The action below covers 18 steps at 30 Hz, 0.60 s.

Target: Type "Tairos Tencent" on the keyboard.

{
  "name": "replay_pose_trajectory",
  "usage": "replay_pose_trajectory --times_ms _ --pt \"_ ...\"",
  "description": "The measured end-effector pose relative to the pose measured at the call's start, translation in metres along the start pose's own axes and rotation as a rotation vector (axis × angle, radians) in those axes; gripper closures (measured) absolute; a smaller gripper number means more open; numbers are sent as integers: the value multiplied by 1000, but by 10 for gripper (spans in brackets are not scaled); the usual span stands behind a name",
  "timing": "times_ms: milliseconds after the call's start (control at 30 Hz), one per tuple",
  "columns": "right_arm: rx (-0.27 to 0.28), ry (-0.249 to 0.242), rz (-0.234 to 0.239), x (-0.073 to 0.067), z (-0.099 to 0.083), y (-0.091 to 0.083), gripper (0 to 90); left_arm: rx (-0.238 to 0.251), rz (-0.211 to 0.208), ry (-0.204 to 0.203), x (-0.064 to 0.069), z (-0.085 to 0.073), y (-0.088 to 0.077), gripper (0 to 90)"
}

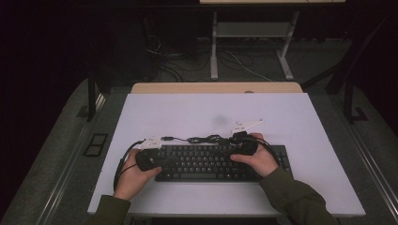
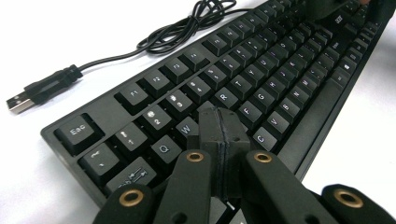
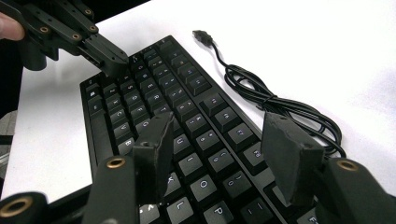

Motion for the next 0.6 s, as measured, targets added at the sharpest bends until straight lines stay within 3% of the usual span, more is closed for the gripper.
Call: replay_pose_trajectory --times_ms 600 --pt "0 -7 -4 0 0 0 439 -28 7 9 2 -2 10 892"
Point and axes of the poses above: each handheld gripper's, and its own axes: y roughly forward along the jaws, z roughly out of its top, x roughly to its right, the point moved 5 cm from there along y, roughly forward along the jaws, and after that the axes turned 6 degrees about y, right-handed, at the moved point
